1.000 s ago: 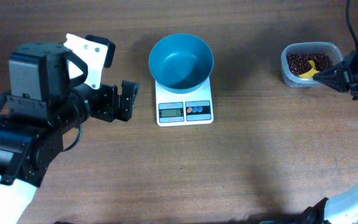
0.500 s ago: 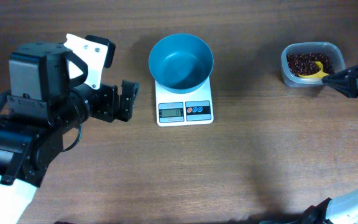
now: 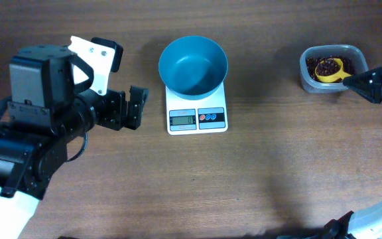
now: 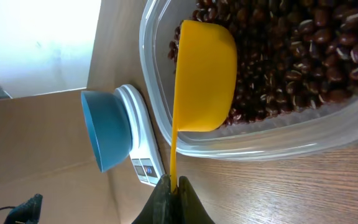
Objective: Scoop item into bowl and weigh 50g on scale
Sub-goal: 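Dip the scoop into the red beans with the right gripper, then lift the filled yellow scoop and carry it over the teal bowl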
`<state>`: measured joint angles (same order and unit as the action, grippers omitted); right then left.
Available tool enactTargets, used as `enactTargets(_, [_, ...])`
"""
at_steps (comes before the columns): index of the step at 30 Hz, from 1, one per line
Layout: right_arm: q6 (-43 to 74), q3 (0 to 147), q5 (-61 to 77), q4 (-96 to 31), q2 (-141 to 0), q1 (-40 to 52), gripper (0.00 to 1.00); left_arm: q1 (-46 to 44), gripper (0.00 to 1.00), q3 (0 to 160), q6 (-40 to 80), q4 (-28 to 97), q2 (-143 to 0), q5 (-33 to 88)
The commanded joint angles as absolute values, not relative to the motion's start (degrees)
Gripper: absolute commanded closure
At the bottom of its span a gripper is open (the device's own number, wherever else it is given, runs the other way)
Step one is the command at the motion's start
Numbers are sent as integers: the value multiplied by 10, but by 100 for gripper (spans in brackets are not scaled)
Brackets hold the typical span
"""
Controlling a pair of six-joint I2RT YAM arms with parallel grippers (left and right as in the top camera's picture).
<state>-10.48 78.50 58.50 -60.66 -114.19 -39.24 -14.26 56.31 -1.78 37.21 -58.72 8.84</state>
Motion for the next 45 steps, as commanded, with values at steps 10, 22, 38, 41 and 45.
enactTargets(10, [-122,780,669,-622,-1148,-408,96,-139,1,567,-27,371,-588,96])
enactTargets(22, [-268,780,729,-733,-1148,-450,96,-139,1,567,-27,371,-588,96])
enactTargets(38, [-283,780,802,-746,-1148,-283,96,-139,1,567,-27,371,-588,96])
enactTargets(41, [-283,781,826,-746,-1148,-247,96,-139,1,567,-27,371,-588,96])
enactTargets(45, [-283,781,826,-746,-1148,-193,96,-139,1,567,-27,371,-588,96])
